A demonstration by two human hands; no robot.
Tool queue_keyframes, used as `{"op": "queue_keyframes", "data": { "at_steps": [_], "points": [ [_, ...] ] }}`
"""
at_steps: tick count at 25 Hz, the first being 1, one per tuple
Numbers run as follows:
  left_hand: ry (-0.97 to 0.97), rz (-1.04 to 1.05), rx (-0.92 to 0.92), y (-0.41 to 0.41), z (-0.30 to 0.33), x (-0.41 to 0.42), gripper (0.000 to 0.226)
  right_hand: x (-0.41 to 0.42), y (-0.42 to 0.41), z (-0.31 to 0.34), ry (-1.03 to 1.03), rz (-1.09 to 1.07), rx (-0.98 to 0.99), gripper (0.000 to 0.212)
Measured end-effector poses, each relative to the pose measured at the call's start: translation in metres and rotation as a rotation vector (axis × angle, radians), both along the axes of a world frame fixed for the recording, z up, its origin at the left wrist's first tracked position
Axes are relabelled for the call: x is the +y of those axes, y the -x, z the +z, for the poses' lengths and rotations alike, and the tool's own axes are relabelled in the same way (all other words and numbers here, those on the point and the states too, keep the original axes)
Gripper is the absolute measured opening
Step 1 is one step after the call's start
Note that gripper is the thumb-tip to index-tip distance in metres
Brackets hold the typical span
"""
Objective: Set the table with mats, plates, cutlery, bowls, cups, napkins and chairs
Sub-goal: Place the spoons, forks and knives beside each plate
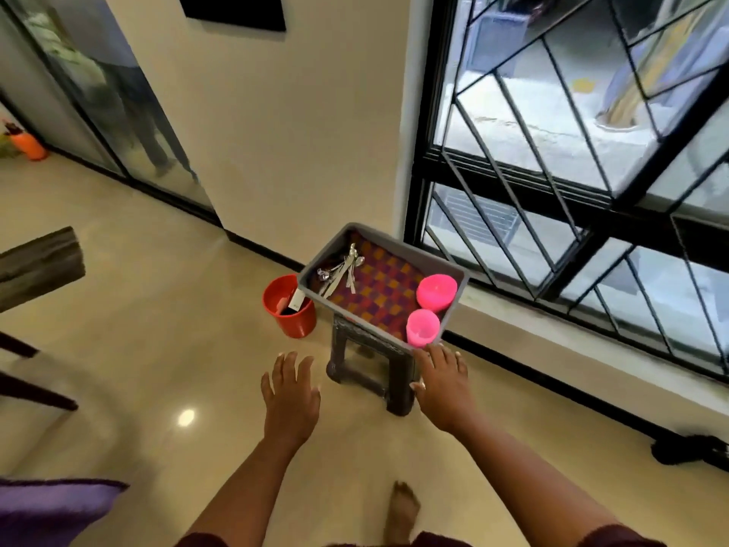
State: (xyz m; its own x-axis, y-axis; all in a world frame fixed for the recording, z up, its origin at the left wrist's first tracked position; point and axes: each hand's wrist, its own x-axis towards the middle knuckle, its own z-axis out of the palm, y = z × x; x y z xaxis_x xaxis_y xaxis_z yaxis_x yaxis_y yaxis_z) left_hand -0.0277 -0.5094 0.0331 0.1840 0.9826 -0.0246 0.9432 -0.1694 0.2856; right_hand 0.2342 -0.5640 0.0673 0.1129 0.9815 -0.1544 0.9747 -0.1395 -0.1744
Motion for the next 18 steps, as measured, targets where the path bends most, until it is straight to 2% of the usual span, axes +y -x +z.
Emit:
{"op": "queue_keyframes", "data": {
  "at_steps": [4, 10, 15, 18],
  "points": [
    [0.013, 0.088, 0.004, 0.005, -0.006, 0.03, 0.052, 0.058, -0.019, -0.011, -0.025, 0.135, -0.036, 0.058],
    [0.083, 0.132, 0.033, 0.026, -0.03, 0.111, 0.051, 0.14, -0.005, -0.035, 0.118, 0.185, -0.013, 0.058],
    [0.215, -0.019, 0.001, 0.025, -0.055, 0.242, 0.048, 0.232, -0.001, -0.048, 0.194, 0.187, -0.025, 0.031],
    [0.266, -0.159, 0.012, 0.022, -0.054, 0.326, 0.048, 0.295, 0.003, -0.05, 0.189, 0.097, 0.037, 0.017]
  ]
}}
